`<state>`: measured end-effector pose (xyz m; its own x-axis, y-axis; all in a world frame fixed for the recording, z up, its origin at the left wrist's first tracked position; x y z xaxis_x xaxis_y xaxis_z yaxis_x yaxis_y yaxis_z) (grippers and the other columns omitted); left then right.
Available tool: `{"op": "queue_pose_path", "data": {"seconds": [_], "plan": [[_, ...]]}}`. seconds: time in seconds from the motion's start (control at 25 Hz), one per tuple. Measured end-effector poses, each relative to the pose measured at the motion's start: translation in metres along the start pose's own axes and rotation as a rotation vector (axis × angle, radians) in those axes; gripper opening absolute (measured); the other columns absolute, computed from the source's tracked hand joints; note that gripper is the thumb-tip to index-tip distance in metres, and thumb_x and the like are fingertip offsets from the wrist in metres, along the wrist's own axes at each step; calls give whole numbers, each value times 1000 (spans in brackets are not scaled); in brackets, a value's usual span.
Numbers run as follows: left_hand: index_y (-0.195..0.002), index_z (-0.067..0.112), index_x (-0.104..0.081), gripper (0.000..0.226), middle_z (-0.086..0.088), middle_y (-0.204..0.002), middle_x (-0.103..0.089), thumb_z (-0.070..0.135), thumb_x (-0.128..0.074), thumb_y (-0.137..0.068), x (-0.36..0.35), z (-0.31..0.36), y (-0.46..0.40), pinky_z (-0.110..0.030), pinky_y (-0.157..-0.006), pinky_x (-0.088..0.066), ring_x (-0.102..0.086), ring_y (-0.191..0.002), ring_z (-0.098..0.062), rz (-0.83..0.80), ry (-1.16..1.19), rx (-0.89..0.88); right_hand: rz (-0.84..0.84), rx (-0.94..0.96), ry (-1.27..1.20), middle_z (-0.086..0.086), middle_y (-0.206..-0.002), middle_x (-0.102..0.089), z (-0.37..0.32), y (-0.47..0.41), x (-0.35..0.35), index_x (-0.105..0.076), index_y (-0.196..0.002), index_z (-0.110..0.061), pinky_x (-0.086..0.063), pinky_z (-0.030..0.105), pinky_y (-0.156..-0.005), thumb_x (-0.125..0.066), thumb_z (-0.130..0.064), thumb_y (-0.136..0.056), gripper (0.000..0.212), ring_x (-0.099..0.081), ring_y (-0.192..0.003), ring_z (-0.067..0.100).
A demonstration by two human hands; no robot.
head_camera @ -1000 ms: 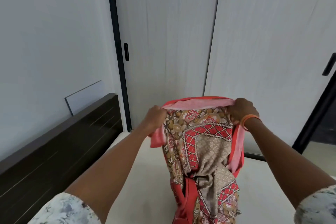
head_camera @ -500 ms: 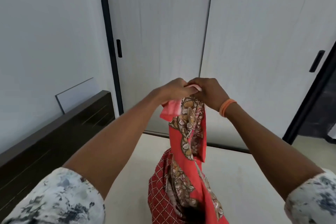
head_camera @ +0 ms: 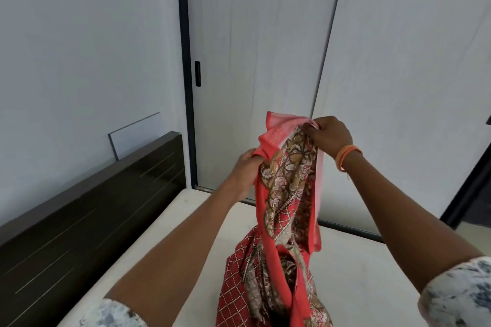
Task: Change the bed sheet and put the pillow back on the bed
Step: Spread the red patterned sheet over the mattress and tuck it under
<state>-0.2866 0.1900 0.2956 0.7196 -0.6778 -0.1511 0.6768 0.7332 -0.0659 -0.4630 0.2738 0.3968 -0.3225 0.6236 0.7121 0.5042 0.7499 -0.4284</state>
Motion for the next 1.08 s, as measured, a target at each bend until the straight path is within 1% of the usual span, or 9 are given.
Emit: {"op": "queue_pose_path", "data": {"seconds": [0.12,0.24,0.36,0.48,0.64,0.72,0.84,1.0,1.08], "plan": [[-93,5,-67,10,-9,-89,-74,14,-61,-95,-2,16,4,-38,-81,-56,-71,-81,-22,77,13,-29,-184,-3,-63,6,-55,-48,7,7,-27,-55,-57,-4,-33,31,-57,-63,-44,-90,53,-44,-56,21],[-101,9,-70,22,-13,-99,-75,27,-71,-89,5,23,4,-40,-84,-57,-72,-91,-29,170,-31,-62,-398,11,-236,-1,-51,-49,7,22,-47,-56,-49,-17,-36,29,-61,-72,-42,-84,46,-44,-53,16],[-98,1,-71,21,-17,-87,-72,19,-70,-87,11,33,8,-28,-65,-53,-67,-71,-19,263,-143,-143,-476,106,-389,2,-81,-72,-10,35,-50,-74,-84,-16,-55,34,-76,-80,-30,-78,16,-68,-76,20],[-91,-3,-69,26,-14,-71,-65,23,-66,-85,8,34,8,-31,-58,-50,-60,-57,-20,302,-290,-196,-313,207,-513,3,-102,-70,-36,42,-48,-64,-114,-14,-58,35,-83,-79,-31,-79,41,-68,-93,19],[-76,-4,-66,39,-17,-69,-65,35,-63,-74,13,39,6,-44,-66,-57,-65,-65,-35,416,-389,-213,-270,247,-609,-5,-112,-62,-61,54,-54,-49,-126,-21,-55,20,-84,-83,-34,-72,65,-62,-101,4],[-74,-4,-66,43,-14,-65,-62,39,-65,-70,13,42,6,-41,-62,-55,-61,-60,-25,395,-401,-208,-220,200,-651,-7,-107,-64,-58,57,-65,-55,-121,-21,-56,23,-85,-79,-35,-78,51,-64,-97,4],[-77,-4,-64,50,-16,-67,-62,43,-76,-68,15,40,4,-33,-57,-47,-57,-58,-19,367,-365,-226,-13,114,-643,3,-83,-71,-45,53,-77,-69,-92,-11,-57,46,-78,-58,-28,-97,20,-67,-80,23],[-82,8,-64,29,-2,-67,-62,32,-77,-75,17,31,2,-29,-58,-47,-57,-57,-14,305,-541,-244,178,50,-613,5,-67,-62,-46,25,-59,-60,-71,-9,-48,38,-64,-47,-11,-97,29,-52,-63,14],[-82,12,-62,10,3,-66,-60,19,-70,-79,16,12,6,-28,-57,-47,-55,-55,-13,350,-666,-258,131,136,-555,0,-68,-56,-65,10,-41,-58,-74,-13,-42,31,-62,-46,-7,-96,26,-48,-62,12]]}}
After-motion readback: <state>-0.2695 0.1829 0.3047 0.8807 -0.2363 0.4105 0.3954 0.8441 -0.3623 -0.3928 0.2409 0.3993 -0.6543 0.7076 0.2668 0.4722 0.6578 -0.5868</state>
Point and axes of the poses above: each hand's wrist, its own y-axis away from the middle knuckle, its own x-axis out of the back of the hand, z = x × y, the point moved 4 cm from there along -y, towards the middle knuckle
